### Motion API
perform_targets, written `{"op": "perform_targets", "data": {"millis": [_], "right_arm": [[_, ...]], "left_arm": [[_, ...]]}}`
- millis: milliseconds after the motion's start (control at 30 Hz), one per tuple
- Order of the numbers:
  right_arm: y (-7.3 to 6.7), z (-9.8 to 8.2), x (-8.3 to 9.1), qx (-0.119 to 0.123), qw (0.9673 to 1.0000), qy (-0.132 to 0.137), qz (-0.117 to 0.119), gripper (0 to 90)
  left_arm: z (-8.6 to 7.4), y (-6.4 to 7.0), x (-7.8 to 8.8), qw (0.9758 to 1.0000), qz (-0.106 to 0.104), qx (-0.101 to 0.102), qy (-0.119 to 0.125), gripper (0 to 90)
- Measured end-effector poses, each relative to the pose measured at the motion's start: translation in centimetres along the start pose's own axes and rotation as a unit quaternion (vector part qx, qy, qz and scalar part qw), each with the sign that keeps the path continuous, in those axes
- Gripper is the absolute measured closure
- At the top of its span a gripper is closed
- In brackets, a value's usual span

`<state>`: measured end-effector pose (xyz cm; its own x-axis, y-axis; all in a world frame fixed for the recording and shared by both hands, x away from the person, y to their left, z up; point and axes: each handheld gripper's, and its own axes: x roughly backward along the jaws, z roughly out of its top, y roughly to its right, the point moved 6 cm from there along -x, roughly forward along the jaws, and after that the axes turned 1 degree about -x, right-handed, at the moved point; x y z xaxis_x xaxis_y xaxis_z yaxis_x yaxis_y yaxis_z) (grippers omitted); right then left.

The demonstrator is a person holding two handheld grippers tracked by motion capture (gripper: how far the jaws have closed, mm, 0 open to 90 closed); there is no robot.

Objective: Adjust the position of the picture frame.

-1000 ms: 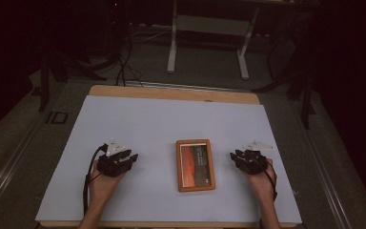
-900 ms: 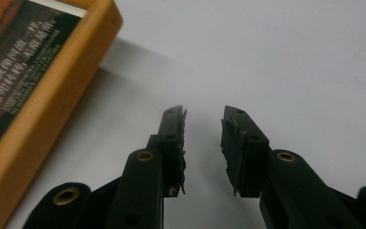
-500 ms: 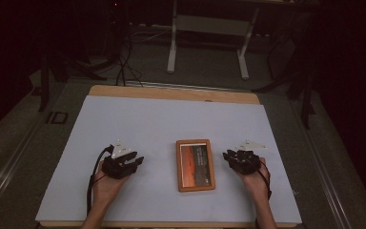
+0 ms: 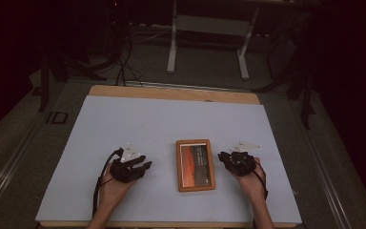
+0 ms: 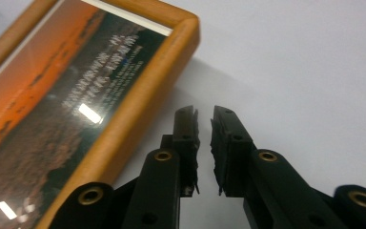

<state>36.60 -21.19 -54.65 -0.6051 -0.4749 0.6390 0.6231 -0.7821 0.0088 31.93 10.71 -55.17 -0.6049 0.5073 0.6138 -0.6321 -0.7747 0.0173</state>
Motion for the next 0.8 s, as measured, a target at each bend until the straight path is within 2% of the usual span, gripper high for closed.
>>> {"op": "perform_targets", "data": {"millis": [100,233,333,467,533,667,800], "right_arm": [[-0.5,0.1,0.2,-0.009,0.9998,0.004,0.019,81.3],[-1.2,0.3,0.6,-0.019,0.999,0.012,0.039,77.2],[-1.8,0.3,0.7,-0.021,0.9986,0.009,0.048,67.5],[-2.5,0.4,0.4,-0.033,0.9974,0.006,0.063,50.9],[-2.8,0.3,0.2,-0.04,0.9967,0.003,0.07,45.4],[-3.2,0.0,-0.2,-0.047,0.9953,-0.005,0.084,39.8],[-3.6,-0.3,-0.6,-0.048,0.9943,-0.015,0.094,36.7]], "left_arm": [[0.1,0.7,-0.4,1.0,-0.005,-0.006,-0.004,62.4],[0.4,1.5,-0.9,0.9997,-0.022,0.002,-0.002,59.9],[0.7,2.1,-1.2,0.999,-0.041,0.015,0.001,56.9],[1.3,2.9,-1.8,0.9969,-0.065,0.043,0.009,51.6],[1.6,3.3,-2.1,0.9961,-0.075,0.046,0.011,48.2],[2.2,4.7,-3.1,0.9957,-0.085,0.036,0.008,43.4],[2.5,5.9,-4.4,0.9952,-0.092,0.033,-0.008,42.1]]}}
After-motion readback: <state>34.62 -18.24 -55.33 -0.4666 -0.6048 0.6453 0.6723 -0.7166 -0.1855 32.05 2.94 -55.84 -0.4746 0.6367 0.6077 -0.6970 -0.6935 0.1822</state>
